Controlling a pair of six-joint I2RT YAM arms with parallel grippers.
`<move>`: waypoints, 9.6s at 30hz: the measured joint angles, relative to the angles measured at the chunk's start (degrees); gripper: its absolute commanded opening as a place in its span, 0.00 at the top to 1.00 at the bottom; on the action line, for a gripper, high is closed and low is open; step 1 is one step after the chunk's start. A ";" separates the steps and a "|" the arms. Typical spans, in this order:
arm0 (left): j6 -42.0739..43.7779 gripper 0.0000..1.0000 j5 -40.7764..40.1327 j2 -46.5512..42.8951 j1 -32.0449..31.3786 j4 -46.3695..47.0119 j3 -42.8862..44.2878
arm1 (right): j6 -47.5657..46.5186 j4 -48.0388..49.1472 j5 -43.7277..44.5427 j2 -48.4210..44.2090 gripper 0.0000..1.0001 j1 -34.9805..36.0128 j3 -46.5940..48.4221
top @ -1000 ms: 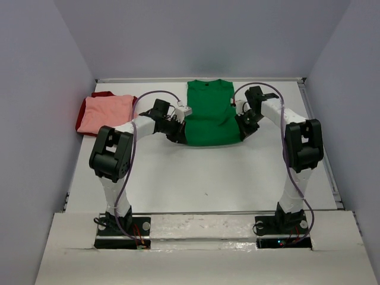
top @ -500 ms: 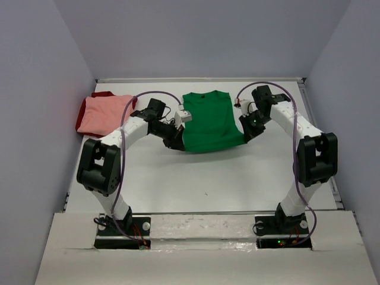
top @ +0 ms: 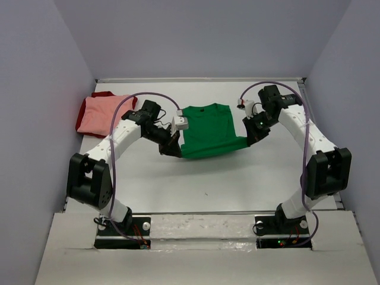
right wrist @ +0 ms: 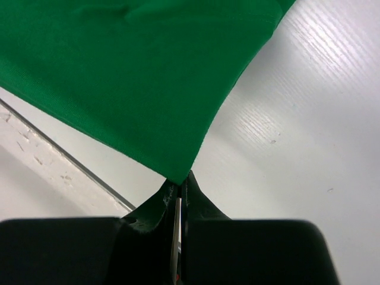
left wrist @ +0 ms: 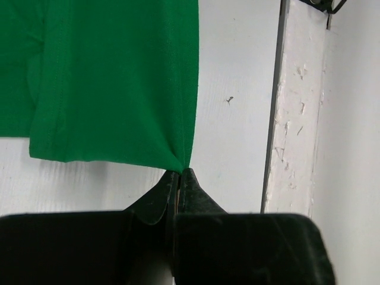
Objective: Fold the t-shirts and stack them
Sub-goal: Fold the tshirt, then neatly place the folded tshirt to the corner
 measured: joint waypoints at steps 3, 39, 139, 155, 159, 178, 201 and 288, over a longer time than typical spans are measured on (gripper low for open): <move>2.01 1.00 0.39 -1.16 -0.17 -1.90 0.00 | -0.81 -1.49 -0.55 -0.92 1.00 0.00 0.00; 7.98 1.00 1.18 10.38 -0.33 -8.68 12.44 | -6.95 -2.49 1.68 14.34 1.00 0.00 13.62; -19.28 0.13 -35.71 -13.60 14.45 30.29 -9.57 | 0.90 7.69 0.92 41.03 1.00 3.48 39.43; -18.18 0.10 -38.23 -17.22 16.46 33.51 -13.79 | 1.01 8.52 1.07 50.53 1.00 4.48 51.69; -18.01 0.09 -38.25 -17.22 17.31 33.53 -14.05 | 1.01 11.30 1.97 53.92 1.00 4.57 54.99; -18.34 0.01 -33.92 -17.27 20.85 33.88 -14.29 | 1.40 21.70 9.77 55.80 0.99 6.40 55.67; -41.79 0.01 -7.39 -32.28 29.46 54.82 -33.09 | 1.44 18.75 10.21 30.97 1.00 9.38 27.23; -50.16 0.01 -11.93 -28.35 36.59 57.51 -30.62 | -7.82 13.97 24.37 34.51 0.45 35.67 25.88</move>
